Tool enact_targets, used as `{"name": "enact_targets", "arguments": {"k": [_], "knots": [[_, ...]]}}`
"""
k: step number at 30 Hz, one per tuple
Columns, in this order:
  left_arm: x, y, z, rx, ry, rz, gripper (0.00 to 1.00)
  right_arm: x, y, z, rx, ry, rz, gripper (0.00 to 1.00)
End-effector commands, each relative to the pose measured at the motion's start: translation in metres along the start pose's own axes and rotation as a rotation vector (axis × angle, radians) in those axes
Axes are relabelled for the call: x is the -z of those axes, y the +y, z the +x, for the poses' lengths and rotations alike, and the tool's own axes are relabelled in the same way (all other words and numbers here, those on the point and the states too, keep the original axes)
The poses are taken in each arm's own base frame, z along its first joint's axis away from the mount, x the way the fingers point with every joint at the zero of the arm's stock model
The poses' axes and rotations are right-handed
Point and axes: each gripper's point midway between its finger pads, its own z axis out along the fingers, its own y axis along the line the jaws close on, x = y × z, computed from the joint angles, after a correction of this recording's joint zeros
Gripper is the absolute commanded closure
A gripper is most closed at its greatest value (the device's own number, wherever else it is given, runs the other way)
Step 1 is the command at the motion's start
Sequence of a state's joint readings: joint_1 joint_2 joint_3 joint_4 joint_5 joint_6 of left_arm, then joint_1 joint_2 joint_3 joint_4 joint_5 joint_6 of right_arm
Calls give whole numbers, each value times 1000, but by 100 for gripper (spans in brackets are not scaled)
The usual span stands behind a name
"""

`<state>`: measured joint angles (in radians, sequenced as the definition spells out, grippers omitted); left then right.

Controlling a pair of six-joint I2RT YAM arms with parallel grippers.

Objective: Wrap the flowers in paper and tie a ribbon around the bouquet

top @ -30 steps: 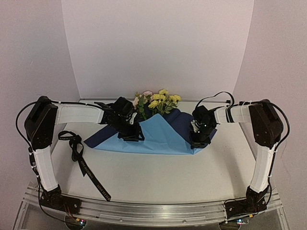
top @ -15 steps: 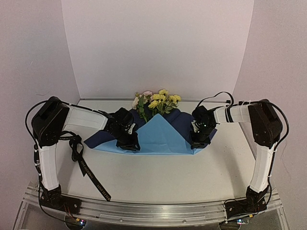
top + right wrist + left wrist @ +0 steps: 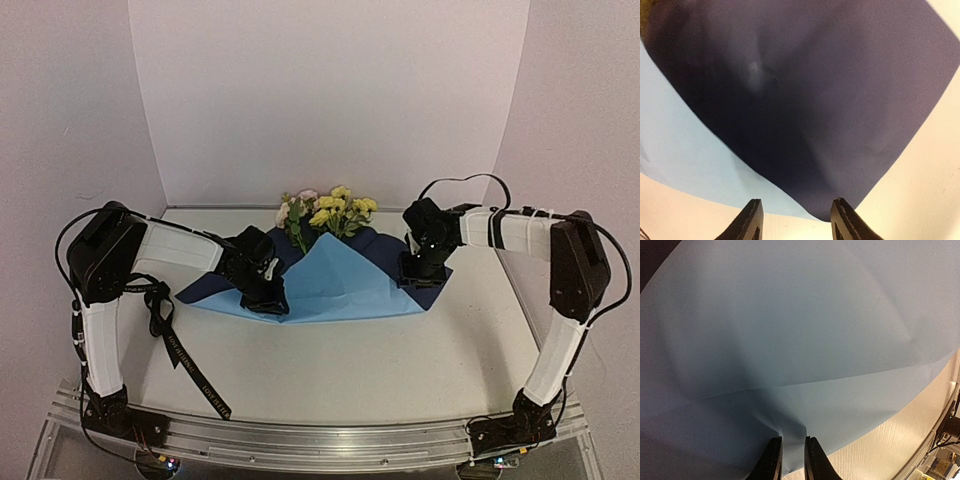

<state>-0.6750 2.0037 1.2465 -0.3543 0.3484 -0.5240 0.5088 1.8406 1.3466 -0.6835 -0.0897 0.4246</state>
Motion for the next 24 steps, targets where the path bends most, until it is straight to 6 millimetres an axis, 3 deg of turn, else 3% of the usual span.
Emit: {"name": "enact_targets", "arguments": {"k": [1, 5, 8, 13, 17, 24], "knots": [[-18, 19, 13, 27, 34, -38, 82, 51, 38, -19, 36, -153, 31, 47], [-19, 20, 14, 30, 37, -33, 82, 53, 96, -8, 69, -159, -37, 52], [-20, 20, 16, 32, 41, -31, 83, 40, 142, 5, 123, -147, -59, 59], [-22, 22, 18, 33, 48, -34, 82, 15, 193, 17, 171, -109, -120, 69], [-22, 24, 20, 37, 51, -37, 83, -4, 217, 30, 216, -63, -151, 74], [-19, 27, 21, 50, 45, -38, 83, -32, 227, 47, 262, -22, -144, 76]]}}
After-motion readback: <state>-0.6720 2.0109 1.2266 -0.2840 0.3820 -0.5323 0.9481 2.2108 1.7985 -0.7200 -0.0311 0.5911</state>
